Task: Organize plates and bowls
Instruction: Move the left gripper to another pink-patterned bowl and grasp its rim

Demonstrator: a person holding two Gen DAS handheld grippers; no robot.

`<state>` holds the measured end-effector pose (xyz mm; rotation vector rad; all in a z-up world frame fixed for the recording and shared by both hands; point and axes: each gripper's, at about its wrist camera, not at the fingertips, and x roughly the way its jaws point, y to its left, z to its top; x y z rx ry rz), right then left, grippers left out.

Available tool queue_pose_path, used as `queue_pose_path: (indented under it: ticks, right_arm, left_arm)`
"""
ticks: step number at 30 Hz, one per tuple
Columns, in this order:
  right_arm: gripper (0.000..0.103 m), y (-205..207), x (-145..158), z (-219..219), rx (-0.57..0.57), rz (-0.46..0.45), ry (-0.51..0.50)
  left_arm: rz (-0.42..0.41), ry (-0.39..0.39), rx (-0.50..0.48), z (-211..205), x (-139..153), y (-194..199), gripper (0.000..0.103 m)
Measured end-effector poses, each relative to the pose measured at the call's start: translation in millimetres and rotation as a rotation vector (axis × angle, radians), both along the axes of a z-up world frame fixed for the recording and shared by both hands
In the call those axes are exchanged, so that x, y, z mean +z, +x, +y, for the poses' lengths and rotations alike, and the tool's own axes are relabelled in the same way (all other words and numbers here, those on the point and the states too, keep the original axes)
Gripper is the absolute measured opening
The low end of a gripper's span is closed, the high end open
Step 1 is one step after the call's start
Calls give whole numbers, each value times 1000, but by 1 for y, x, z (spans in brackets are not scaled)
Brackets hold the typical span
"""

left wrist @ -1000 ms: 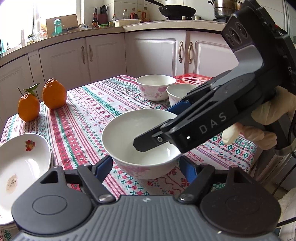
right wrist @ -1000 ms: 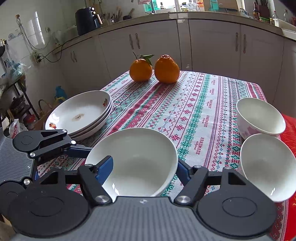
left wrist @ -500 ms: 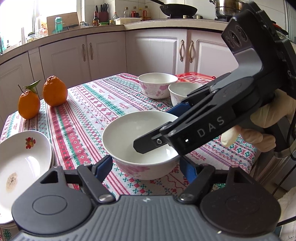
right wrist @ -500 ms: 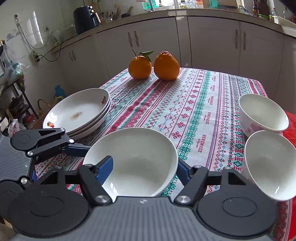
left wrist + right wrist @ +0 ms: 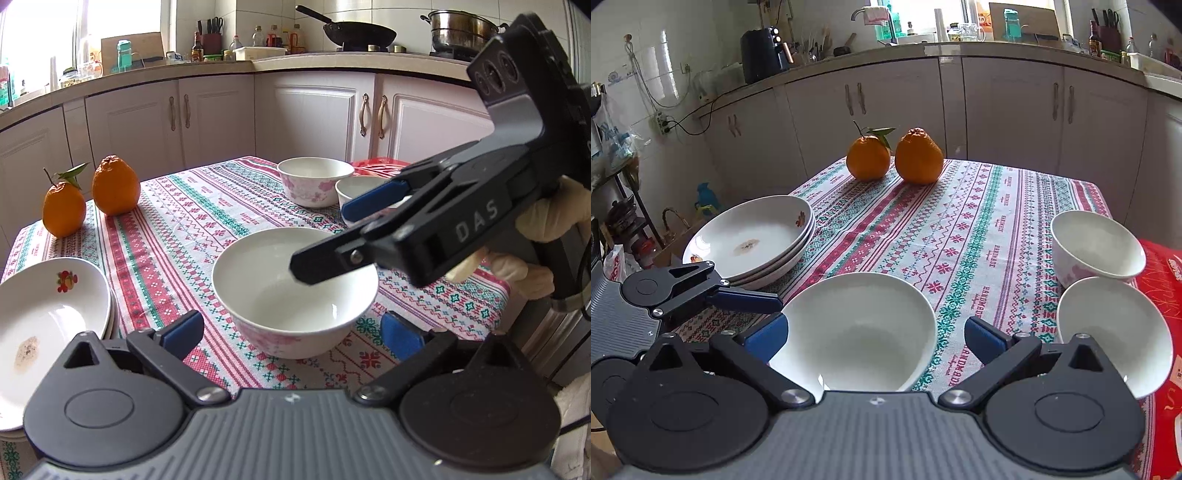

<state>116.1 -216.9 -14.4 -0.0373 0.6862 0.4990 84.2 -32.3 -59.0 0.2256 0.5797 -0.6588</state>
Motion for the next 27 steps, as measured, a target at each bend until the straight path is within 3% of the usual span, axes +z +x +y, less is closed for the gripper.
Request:
queue_pose_path:
  ticks: [11, 20, 27]
  right_arm:
    - [103, -36, 14, -34, -122, -95, -78]
    - [103, -60, 8, -64, -214, -126, -175]
    - [103, -63, -2, -82, -274, -136, -243]
  left_arm:
    - [-41, 1, -38, -2, 34, -11, 101]
    - [-99, 26, -94, -38, 54, -6, 102]
    - [-81, 33, -137, -71, 56, 11, 102]
